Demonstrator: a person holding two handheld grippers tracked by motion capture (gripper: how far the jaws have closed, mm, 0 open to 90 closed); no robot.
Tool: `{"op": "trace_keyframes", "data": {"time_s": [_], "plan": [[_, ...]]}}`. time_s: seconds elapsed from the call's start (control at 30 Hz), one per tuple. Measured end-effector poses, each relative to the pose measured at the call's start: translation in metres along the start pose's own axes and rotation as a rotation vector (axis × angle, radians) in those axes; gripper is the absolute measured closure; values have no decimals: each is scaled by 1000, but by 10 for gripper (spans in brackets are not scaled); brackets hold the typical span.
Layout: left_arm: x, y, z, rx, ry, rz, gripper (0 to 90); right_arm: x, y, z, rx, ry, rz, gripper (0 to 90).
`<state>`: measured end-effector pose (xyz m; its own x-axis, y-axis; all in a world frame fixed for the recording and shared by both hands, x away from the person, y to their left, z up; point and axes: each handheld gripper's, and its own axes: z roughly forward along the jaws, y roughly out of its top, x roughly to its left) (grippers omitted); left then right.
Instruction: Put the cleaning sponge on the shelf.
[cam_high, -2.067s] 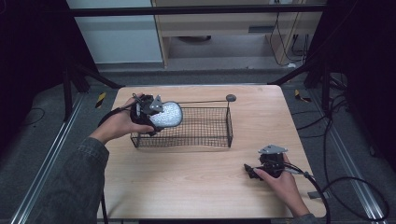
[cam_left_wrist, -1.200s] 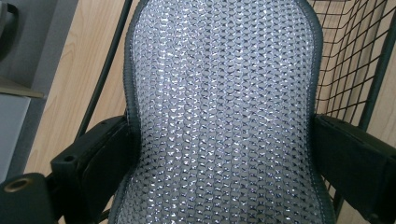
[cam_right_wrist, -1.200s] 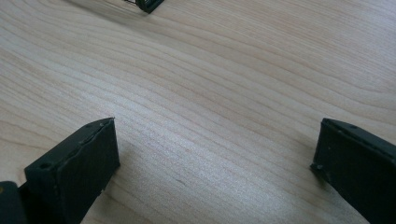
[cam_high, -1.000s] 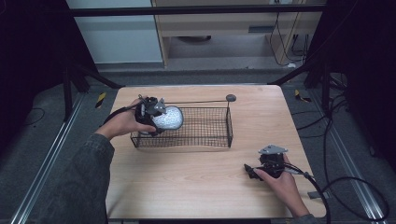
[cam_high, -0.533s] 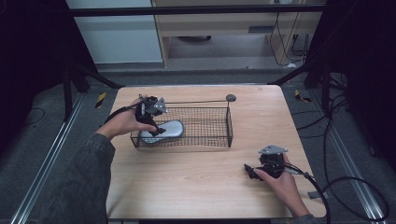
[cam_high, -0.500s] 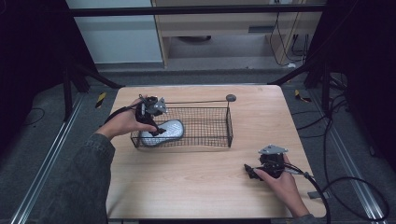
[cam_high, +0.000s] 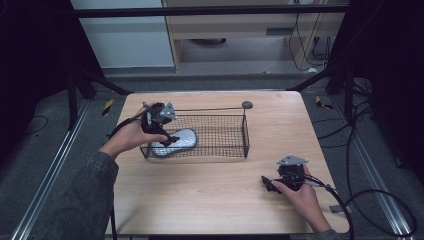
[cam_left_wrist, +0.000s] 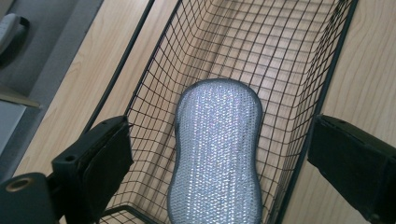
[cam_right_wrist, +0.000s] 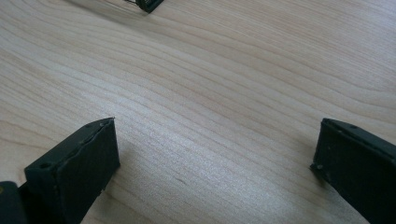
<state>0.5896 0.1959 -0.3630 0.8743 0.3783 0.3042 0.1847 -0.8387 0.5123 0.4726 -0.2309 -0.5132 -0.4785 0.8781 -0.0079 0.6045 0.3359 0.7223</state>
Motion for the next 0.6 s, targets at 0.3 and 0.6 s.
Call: {"op": "trace_keyframes", "data": {"time_s": [0.3,0.6], "plan": [[-23,-8,-5,-22,64,-119,64,0,0,0,0,-1,1,4],[-34,-13,-14,-45,95,-162,43,0,0,0,-1,-1,1,4]]}}
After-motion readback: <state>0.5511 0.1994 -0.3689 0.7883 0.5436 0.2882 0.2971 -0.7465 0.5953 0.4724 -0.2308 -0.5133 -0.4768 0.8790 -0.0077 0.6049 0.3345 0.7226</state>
